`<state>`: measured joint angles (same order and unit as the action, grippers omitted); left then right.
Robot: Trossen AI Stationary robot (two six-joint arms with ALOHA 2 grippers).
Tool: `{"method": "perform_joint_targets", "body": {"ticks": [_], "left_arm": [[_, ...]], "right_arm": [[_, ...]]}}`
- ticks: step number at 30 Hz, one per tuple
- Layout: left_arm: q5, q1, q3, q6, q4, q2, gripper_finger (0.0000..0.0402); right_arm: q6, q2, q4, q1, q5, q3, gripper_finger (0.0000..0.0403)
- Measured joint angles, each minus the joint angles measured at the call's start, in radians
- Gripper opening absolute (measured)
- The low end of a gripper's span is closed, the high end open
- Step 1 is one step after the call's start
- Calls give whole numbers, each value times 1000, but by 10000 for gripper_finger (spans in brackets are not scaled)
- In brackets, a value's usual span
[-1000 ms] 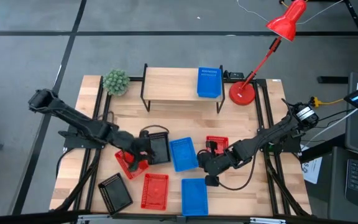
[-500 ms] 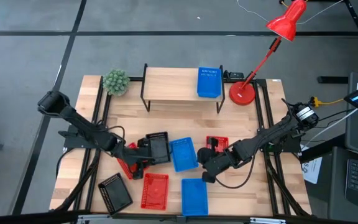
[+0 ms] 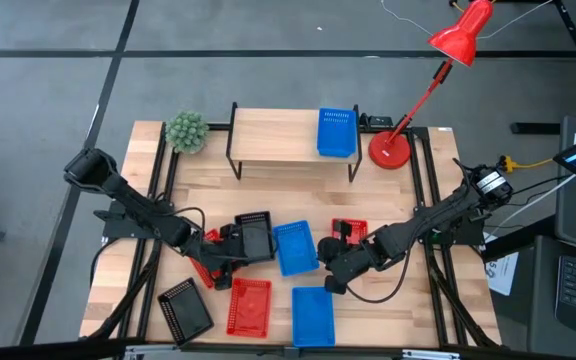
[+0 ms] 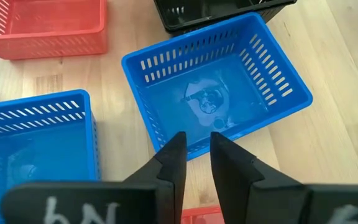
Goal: Stack baskets on shelf by color
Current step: Put the top black bin on the shelf
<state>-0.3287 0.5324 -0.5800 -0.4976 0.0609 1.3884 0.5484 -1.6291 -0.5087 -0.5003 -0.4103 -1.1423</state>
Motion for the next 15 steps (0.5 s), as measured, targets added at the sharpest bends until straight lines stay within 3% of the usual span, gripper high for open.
{"method": "perform_joint_targets", "body": {"ticks": [7,12,15], "left_arm": [[-1,0,0,-18,0,0,71],[-3,0,-7,-7,-5,-1,12],[-5,7,-40,33,-18,-9,6]], "right_arm": [[-1,0,0,0,0,0,71],[0,0,0,0,1,0,71],[0,0,0,0,0,0,71]]}}
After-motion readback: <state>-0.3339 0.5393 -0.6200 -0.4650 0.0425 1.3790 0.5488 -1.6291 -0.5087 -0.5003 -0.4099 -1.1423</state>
